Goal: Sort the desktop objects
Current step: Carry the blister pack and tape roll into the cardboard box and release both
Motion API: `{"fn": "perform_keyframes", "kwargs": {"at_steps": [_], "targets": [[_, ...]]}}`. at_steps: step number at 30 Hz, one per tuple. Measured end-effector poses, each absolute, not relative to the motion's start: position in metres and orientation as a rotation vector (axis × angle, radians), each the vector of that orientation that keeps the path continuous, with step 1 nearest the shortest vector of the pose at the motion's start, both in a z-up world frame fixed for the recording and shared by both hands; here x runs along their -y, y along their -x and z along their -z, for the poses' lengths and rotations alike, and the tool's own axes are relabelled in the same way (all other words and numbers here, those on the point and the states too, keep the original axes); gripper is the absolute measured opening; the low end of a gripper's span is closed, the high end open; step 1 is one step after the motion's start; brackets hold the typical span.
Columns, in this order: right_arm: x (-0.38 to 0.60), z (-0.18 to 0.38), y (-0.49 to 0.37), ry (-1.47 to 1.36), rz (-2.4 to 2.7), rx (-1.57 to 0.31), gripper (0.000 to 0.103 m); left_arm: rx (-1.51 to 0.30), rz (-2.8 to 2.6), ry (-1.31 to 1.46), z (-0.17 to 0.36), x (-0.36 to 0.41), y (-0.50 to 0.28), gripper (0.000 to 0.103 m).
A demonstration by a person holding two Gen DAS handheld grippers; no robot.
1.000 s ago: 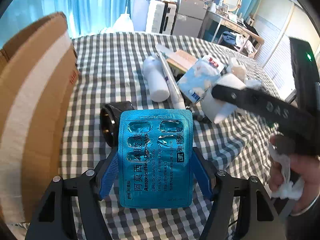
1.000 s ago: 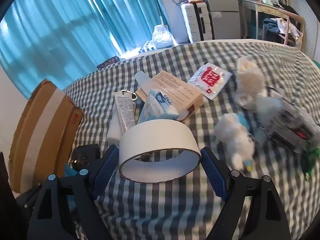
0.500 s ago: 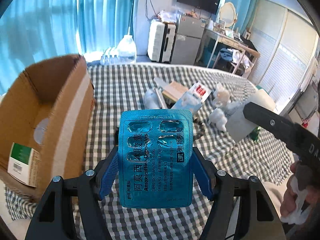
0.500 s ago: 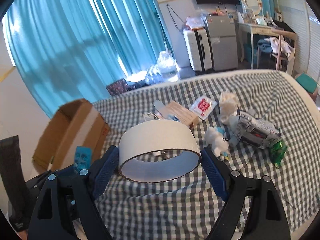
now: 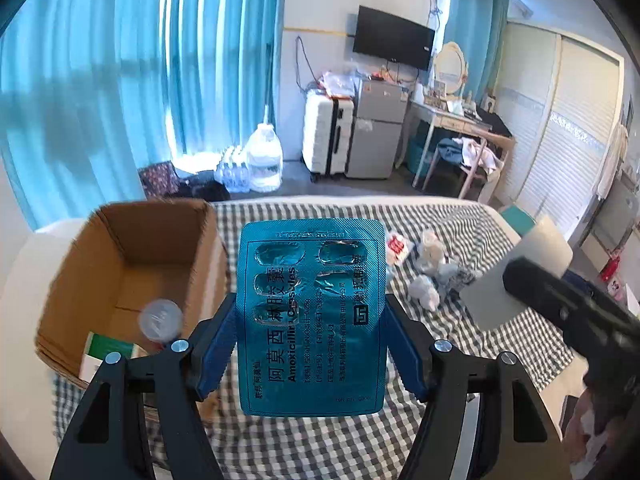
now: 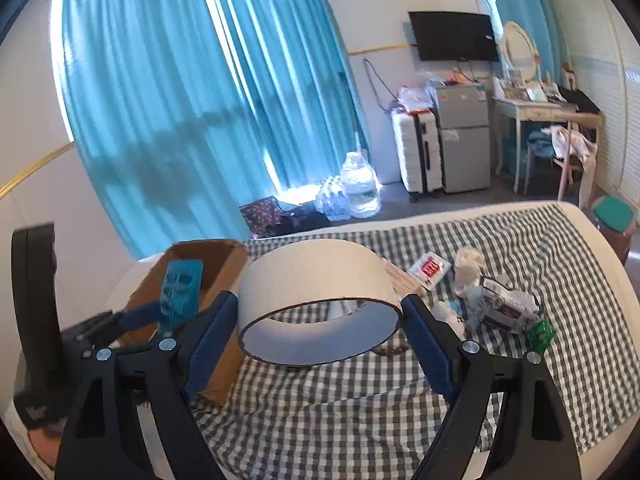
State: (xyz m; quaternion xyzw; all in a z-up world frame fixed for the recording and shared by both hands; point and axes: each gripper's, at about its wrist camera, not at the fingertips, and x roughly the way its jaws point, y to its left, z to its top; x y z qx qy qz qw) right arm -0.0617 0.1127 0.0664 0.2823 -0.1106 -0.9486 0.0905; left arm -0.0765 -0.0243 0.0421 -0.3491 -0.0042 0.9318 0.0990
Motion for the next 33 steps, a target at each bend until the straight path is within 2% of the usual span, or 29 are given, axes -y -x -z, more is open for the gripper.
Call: {"fn": "perform_keyframes", "kwargs": {"at_steps": [9, 20, 26, 33], "targets": [[-0.075, -0.091, 0.056, -0.767, 2.764, 0.249, 0.083, -0.011, -2.835, 1.041, -0.067, 0.062, 0.077, 0.071], [-0.005, -0.097, 0.085, -0.768, 2.618, 0.173, 0.083, 0.067, -2.961, 1.108, -0.067, 0.154, 0.089, 0.071], [0.038, -0.082, 0.119, -0.818, 2.528, 0.201, 0.083, 0.093, -3.004, 1.158, -0.054, 0.199, 0.106, 0.071], [0.083, -0.056, 0.170, -0.896, 2.469, 0.178, 0.083, 0.165, -2.986, 1.295, -0.013, 0.244, 0.145, 0.071]]}}
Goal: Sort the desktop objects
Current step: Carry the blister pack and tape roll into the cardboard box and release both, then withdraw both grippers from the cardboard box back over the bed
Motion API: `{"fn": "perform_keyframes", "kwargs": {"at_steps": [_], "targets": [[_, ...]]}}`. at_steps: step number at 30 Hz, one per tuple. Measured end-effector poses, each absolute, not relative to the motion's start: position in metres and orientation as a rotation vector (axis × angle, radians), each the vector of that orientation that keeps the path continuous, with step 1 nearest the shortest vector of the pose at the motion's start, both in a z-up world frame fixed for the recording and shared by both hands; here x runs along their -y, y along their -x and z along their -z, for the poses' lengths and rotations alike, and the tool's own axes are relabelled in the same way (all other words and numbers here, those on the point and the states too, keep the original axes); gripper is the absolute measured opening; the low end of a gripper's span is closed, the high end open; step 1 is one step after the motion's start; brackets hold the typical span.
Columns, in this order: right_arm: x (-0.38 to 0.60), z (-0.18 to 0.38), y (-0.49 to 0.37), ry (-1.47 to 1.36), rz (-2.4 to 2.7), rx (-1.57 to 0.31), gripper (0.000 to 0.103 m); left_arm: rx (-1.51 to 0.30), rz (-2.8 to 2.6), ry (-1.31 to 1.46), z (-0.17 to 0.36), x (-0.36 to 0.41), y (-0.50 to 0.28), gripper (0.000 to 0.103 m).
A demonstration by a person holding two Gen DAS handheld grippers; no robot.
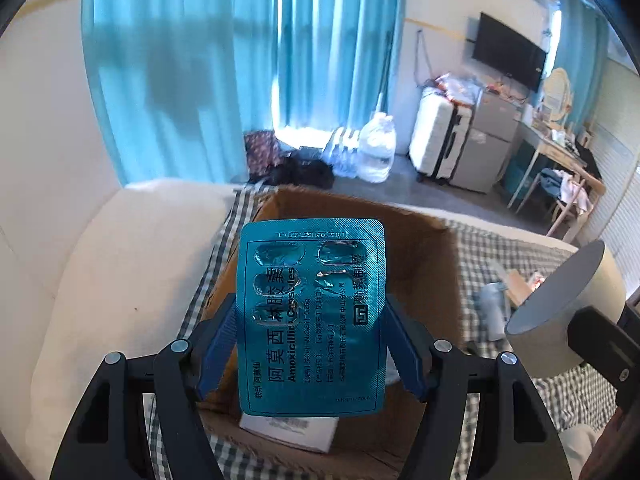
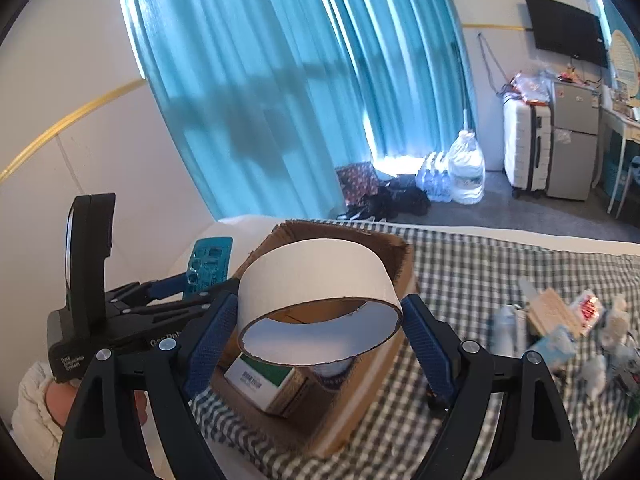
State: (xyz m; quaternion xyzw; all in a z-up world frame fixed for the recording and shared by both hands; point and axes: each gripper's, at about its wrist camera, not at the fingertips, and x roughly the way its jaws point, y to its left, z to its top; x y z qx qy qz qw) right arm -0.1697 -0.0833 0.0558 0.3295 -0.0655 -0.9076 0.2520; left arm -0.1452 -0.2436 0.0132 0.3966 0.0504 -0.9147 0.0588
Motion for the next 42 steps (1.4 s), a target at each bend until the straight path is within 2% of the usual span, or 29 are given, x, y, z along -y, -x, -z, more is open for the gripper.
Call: {"fn": "perform_keyframes", "kwargs": {"at_steps": [10, 12, 13, 19, 24, 28, 34, 42], "targets": [[0.122, -0.003, 0.254, -1.059, 2.395, 0.216, 0.084, -0.114, 2.701, -1.342, 0.043, 0.257, 0.201, 0.072], [0.125, 0.001, 0.263, -1.053, 2.408, 0.199, 0.089, -0.080, 2.691, -1.361, 0.050, 0.255, 0.208, 0.078], [0.126, 0.001, 0.266, -1.054, 2.415, 0.200, 0.092, -0.066, 2.679, -1.372, 0.053, 0.255, 0.211, 0.086], [0.112, -0.001, 0.272, -1.044, 2.452, 0.289, 0.094, -0.069, 2.660, -1.379, 0.052, 0.254, 0.204, 0.089], [0.083, -0.014, 0.254, -1.053, 2.496, 0.359, 0.095, -0.032, 2.670, -1.352, 0.035, 0.242, 0.181, 0.090], [0.043, -0.033, 0.222, -1.017, 2.579, 0.395, 0.095, -0.043, 2.716, -1.292, 0.010, 0.225, 0.160, 0.095], [-0.012, -0.063, 0.167, -0.947, 2.693, 0.399, 0.095, -0.066, 2.807, -1.199, -0.026, 0.179, 0.129, 0.102], [-0.098, -0.079, 0.099, -0.924, 2.875, 0.331, 0.095, -0.141, 2.899, -1.185, -0.039, 0.100, 0.100, 0.103]]}}
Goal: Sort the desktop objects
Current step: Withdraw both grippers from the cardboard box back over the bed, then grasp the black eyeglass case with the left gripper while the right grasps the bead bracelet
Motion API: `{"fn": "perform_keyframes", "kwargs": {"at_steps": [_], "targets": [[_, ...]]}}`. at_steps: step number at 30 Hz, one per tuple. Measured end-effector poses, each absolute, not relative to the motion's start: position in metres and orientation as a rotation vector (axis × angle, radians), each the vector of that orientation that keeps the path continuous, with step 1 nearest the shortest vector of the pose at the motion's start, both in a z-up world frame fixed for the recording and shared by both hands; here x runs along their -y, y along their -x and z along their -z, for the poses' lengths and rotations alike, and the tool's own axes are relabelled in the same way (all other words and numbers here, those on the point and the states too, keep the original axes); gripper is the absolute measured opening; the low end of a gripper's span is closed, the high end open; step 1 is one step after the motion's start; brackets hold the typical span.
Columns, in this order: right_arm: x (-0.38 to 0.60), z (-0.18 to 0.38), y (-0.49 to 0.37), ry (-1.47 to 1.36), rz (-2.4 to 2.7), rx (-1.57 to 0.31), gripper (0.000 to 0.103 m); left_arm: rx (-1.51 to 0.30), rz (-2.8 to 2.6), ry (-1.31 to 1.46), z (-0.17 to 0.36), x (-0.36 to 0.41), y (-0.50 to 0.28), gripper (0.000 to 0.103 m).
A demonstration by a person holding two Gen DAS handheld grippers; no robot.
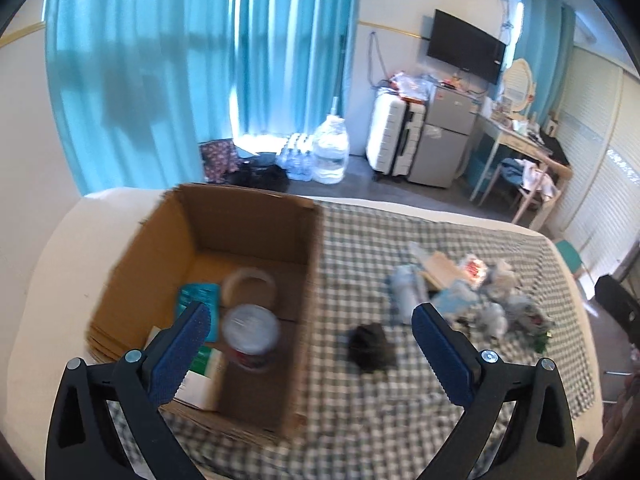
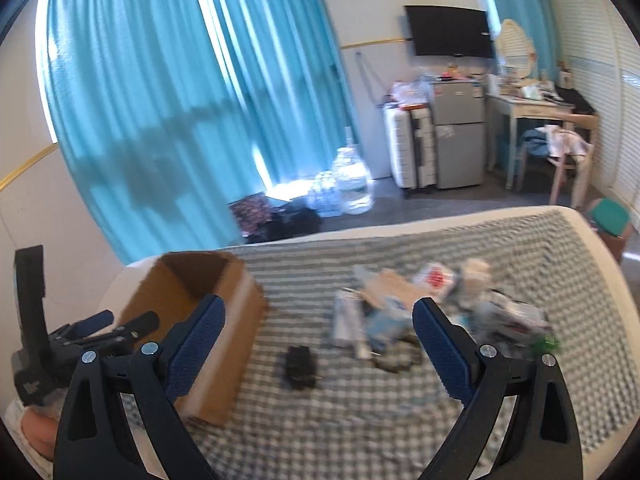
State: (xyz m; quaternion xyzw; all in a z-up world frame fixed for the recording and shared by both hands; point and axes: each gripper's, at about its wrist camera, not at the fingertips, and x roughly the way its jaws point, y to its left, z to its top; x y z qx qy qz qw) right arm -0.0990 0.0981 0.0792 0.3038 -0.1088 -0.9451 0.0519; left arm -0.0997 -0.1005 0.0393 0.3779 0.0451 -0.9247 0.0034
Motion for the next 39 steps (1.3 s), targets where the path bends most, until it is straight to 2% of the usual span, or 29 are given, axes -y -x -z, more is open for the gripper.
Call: {"fn": "perform_keyframes", "kwargs": {"at_steps": [6, 13, 28, 32, 35, 37, 39], "targets": [[-0.146, -0.062, 0.073, -0.956, 2.927, 0.398, 0.095, -0.122, 2.903, -1.194, -0.030, 0.054, 0.088, 0.103], [-0.163, -0.034, 0.072, -0.977, 2.963, 0.396, 0.095, -0.092, 2.849, -1.282, 0.016, 0.024, 0.089, 0.103], [-0.173, 0.080, 0.130, -1.301, 2.830, 0.506, 0.095, -0.043, 2.744, -1.496, 0.118, -0.006, 0.129, 0.103], [-0.175, 0.111, 0.152, -1.388, 2.774, 0.532, 0.086, -0.017, 2.704, -1.526, 0.143, -0.009, 0.147, 0.103], [-0.179, 0.126, 0.172, -1.429, 2.750, 0.559, 0.085, -0.022, 2.668, -1.543, 0.159, -0.007, 0.162, 0.103], [-0.178, 0.133, 0.185, -1.453, 2.744, 0.537, 0.079, -0.018, 2.642, -1.551, 0.168, -0.005, 0.171, 0.103], [-0.177, 0.143, 0.199, -1.493, 2.745, 0.503, 0.069, -0.008, 2.628, -1.553, 0.176, -0.004, 0.179, 0.103]]}}
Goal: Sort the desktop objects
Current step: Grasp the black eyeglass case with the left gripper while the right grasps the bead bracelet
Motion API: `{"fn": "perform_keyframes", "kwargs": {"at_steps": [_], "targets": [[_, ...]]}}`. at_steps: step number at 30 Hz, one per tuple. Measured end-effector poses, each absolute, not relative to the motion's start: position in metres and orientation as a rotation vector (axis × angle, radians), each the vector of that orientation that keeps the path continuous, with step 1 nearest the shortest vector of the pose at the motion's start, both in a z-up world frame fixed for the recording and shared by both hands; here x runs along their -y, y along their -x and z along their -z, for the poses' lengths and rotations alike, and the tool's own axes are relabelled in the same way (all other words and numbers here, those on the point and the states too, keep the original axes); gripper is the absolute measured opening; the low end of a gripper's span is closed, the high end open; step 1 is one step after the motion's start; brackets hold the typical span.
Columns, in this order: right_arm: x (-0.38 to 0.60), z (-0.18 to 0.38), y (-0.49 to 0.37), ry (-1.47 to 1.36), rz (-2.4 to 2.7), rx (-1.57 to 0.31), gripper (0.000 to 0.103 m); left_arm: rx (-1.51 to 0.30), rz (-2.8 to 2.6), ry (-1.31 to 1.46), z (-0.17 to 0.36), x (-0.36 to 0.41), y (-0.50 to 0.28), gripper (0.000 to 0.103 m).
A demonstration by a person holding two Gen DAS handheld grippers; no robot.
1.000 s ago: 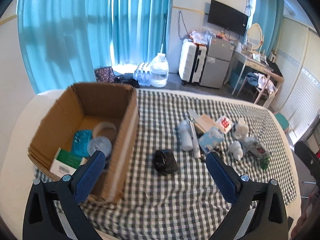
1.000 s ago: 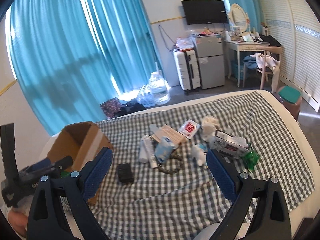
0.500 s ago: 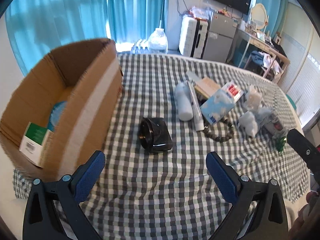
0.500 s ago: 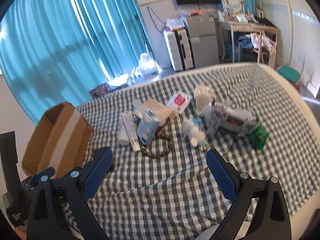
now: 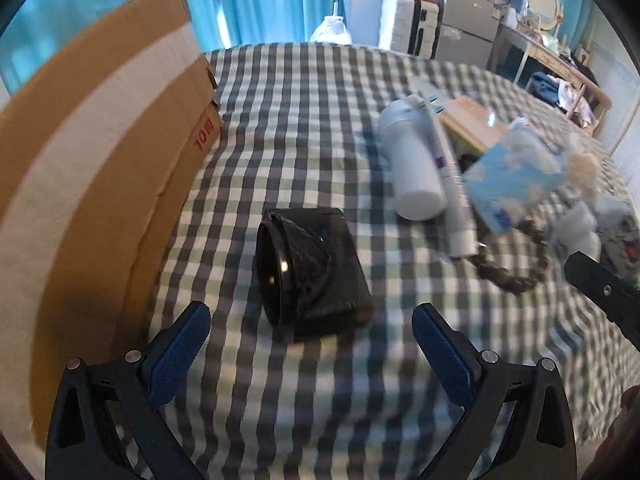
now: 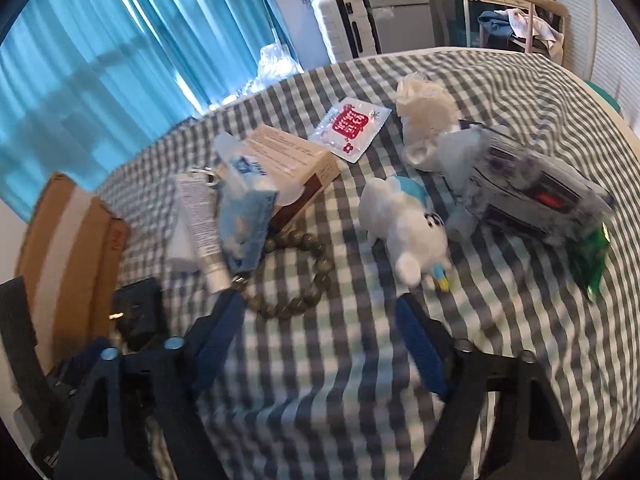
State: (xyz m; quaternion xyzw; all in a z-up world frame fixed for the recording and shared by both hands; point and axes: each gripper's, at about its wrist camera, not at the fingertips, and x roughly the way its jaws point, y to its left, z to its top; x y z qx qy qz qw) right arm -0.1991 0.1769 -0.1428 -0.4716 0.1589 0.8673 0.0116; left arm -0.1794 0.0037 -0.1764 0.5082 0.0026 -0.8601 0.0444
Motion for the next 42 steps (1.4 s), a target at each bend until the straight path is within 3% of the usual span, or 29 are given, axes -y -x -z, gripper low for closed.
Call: {"fn": "perform_keyframes", "kwargs": {"at_steps": [3, 8, 15, 17, 20, 23, 25, 27, 28, 29, 30, 40, 42], "targets": [[-0.175, 0.161, 0.217, 1.536, -2.673, -0.478, 0.055, -0.002, 2.596, -1.565, 0.191, -0.001, 0.190, 0.103], [-0.172, 0.173, 0.229, 1.572, -2.675, -0.467, 0.045, -0.098, 2.613, -1.537, 0.204, 0.011, 0.195, 0.103], [-0.178, 0.186, 0.229, 1.603, -2.685, -0.546, 0.046, -0.081, 2.662, -1.500, 0.211, 0.016, 0.190, 0.103], [-0.173, 0.186, 0.227, 1.598, -2.690, -0.494, 0.048, -0.101, 2.663, -1.512, 0.213, 0.020, 0.188, 0.103], [-0.158, 0.188, 0.229, 1.577, -2.735, -0.403, 0.066, -0.098, 2.668, -1.526, 0.215, 0.023, 0.186, 0.103], [-0.142, 0.188, 0.228, 1.558, -2.741, -0.232, 0.067, -0.067, 2.682, -1.544, 0.213, 0.025, 0.186, 0.103], [-0.145, 0.187, 0.227, 1.557, -2.747, -0.267, 0.066, -0.059, 2.685, -1.550, 0.210, 0.025, 0.182, 0.099], [-0.151, 0.185, 0.225, 1.560, -2.738, -0.288, 0.046, -0.056, 2.692, -1.552, 0.205, 0.024, 0.177, 0.085], [-0.153, 0.184, 0.224, 1.555, -2.733, -0.289, 0.038, -0.044, 2.703, -1.548, 0.202, 0.022, 0.174, 0.069], [-0.153, 0.182, 0.223, 1.548, -2.728, -0.303, 0.023, -0.028, 2.715, -1.549, 0.198, 0.020, 0.171, 0.064], [-0.155, 0.181, 0.222, 1.539, -2.728, -0.319, 0.014, -0.012, 2.720, -1.555, 0.196, 0.018, 0.169, 0.064], [-0.170, 0.152, 0.198, 1.501, -2.801, -0.534, 0.011, -0.054, 2.714, -1.606, 0.178, 0.019, 0.154, 0.057], [-0.174, 0.142, 0.189, 1.480, -2.829, -0.594, 0.012, -0.053, 2.725, -1.595, 0.170, 0.017, 0.156, 0.050]]}}
